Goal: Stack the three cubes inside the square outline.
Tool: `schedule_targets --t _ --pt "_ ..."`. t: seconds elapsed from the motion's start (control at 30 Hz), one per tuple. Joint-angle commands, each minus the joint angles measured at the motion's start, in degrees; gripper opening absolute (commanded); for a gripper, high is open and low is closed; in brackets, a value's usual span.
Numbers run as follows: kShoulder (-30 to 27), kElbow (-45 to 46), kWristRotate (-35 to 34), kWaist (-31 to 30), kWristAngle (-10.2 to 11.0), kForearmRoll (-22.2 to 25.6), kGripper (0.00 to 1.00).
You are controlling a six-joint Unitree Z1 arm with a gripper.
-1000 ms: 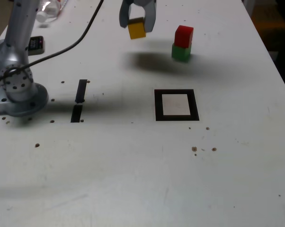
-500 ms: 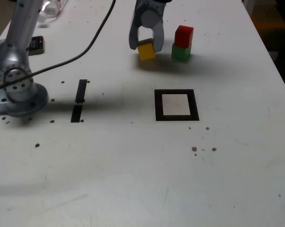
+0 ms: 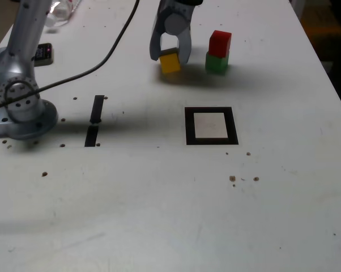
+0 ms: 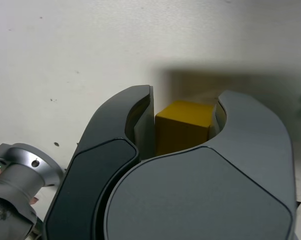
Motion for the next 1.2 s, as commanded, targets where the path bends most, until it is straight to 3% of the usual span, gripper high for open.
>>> schedule_targets --t 0.0,0.27,0.47,0.63,0.9,1.17 --pt "-0.2 0.1 -0.1 0.4 0.5 0.9 0.41" --pt "-1.4 0.6 0.1 0.8 1.3 3.1 0.68" --pt "-2.9 1.7 0.3 0.8 1.3 3.5 0.81" --pt "-5.3 1.5 0.3 0.7 2.1 4.0 0.84" --pt "-12.1 -4.8 -0.1 -1.3 6.4 9.8 0.84" --pt "-13.8 -13.3 -0.1 -5.5 6.8 14.7 0.84"
